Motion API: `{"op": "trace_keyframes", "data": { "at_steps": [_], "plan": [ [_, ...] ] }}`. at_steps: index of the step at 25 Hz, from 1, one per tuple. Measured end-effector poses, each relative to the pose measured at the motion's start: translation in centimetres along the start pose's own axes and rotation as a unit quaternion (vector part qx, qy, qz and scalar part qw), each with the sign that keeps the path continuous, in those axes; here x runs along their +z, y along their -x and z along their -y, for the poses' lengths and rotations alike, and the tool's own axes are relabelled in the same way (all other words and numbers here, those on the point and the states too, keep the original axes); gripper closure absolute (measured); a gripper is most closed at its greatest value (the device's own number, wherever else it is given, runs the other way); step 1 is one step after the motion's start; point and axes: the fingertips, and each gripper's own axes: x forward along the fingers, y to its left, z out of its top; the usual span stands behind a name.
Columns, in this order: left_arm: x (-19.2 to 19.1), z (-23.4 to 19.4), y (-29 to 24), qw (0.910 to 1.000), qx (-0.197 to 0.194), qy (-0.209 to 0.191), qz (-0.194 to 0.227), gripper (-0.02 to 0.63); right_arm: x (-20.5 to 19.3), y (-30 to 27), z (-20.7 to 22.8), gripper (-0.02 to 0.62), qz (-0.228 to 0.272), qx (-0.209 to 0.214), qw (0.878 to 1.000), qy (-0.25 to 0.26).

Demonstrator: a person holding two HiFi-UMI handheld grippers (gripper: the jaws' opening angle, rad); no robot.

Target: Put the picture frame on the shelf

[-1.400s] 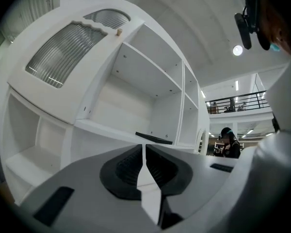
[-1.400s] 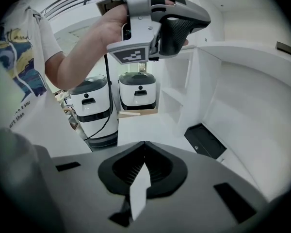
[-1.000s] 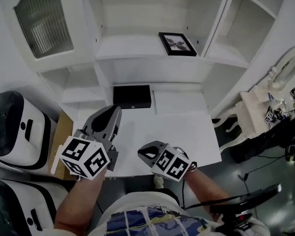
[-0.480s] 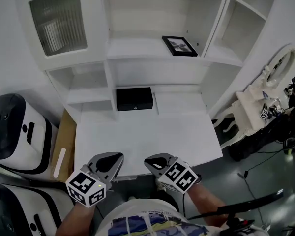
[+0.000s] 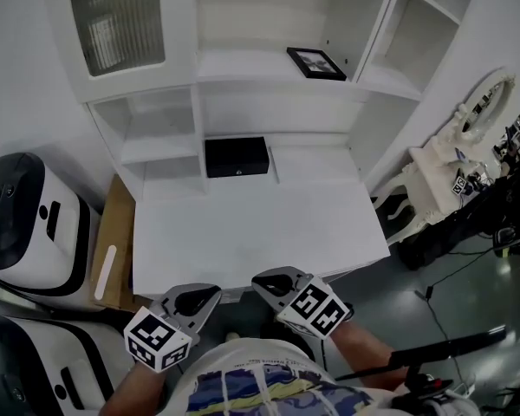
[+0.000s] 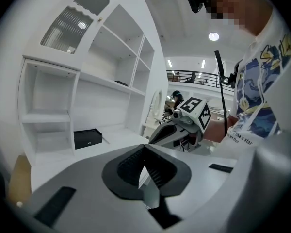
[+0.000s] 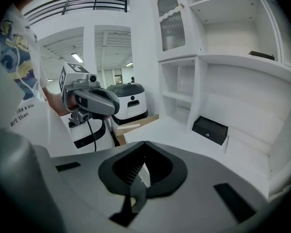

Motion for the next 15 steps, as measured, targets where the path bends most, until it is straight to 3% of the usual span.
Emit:
{"op": "trace_keyframes", "data": {
  "at_steps": [15],
  "plan": [
    [-2.5, 1.7, 0.9, 0.9997, -0.019, 0.001, -0.015, 0.594, -0.6, 1.0, -2.3, 0.571, 0.013, -0.021, 1.0, -0.001]
  ]
}}
